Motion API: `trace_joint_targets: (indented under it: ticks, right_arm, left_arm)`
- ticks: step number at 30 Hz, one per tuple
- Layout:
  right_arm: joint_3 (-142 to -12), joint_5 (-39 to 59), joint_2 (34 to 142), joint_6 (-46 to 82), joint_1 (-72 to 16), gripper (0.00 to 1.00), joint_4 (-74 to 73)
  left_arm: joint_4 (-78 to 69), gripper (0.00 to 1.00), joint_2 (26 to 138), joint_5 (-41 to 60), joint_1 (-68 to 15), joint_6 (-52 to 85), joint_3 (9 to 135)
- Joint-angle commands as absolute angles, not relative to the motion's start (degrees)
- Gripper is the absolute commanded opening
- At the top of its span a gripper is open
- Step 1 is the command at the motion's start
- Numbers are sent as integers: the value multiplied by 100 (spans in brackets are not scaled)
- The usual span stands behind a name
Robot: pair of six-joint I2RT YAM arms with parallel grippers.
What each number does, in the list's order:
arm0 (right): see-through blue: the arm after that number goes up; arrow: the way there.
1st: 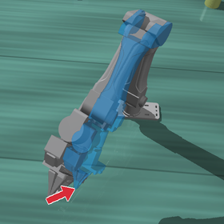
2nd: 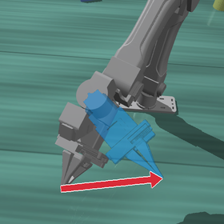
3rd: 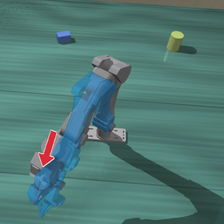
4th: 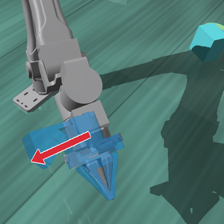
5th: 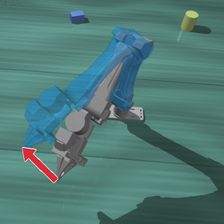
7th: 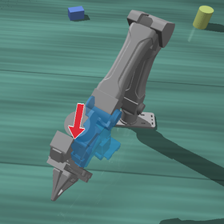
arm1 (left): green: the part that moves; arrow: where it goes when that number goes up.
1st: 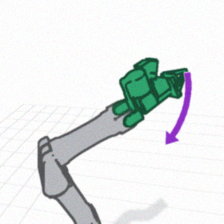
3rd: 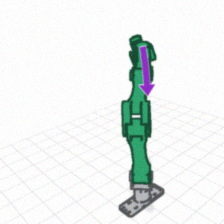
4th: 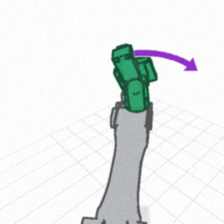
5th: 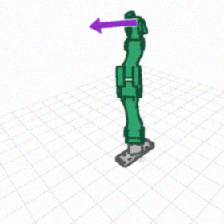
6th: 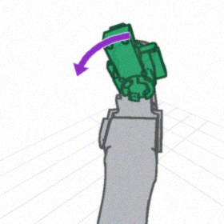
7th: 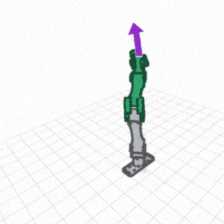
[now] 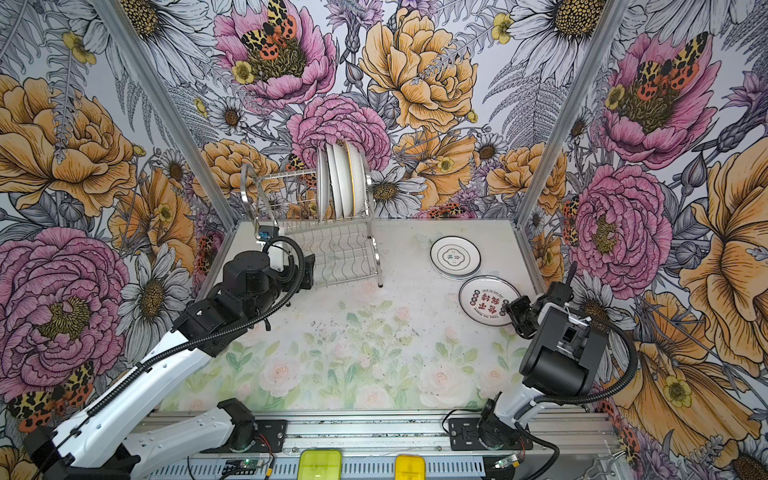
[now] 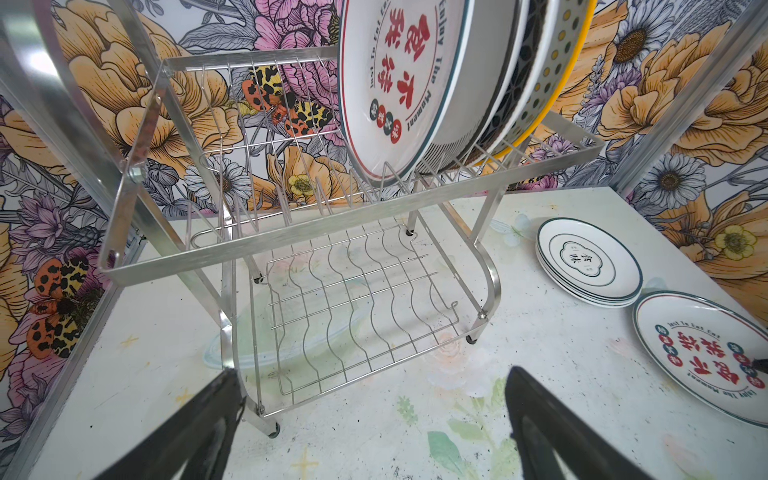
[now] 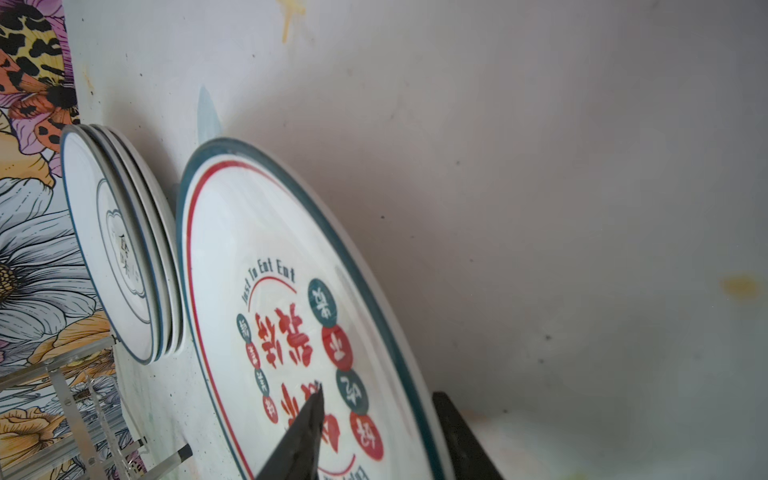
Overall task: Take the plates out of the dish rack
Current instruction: 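Lower the red-printed plate onto the table beside the green-rimmed stack with the right gripper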
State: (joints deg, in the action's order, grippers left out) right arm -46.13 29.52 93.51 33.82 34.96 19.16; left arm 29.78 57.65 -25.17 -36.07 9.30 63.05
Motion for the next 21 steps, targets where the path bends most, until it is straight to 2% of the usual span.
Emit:
trace_joint_targets:
  ticks: [1,8,9,15,21]
  right_arm:
    - [-4706,2764,9403,3393,3507,48,1960]
    - [-4758,2304,9356,3400,3490,59,2222]
    - [-4771,2235,9350,3401,3489,63,2264]
    - [-4771,1908,9340,3435,3489,74,2389]
    - [-4717,1591,9241,3470,3490,78,2473]
  left_arm:
    - [3120,99,5811,-2488,-3527,1040,6465]
    - [3431,99,5951,-2378,-3456,1040,6699]
    - [3432,99,5941,-2356,-3440,1035,6714]
    - [3554,99,5941,-2369,-3332,1054,6859]
    - [3728,99,5942,-2446,-3239,1049,7024]
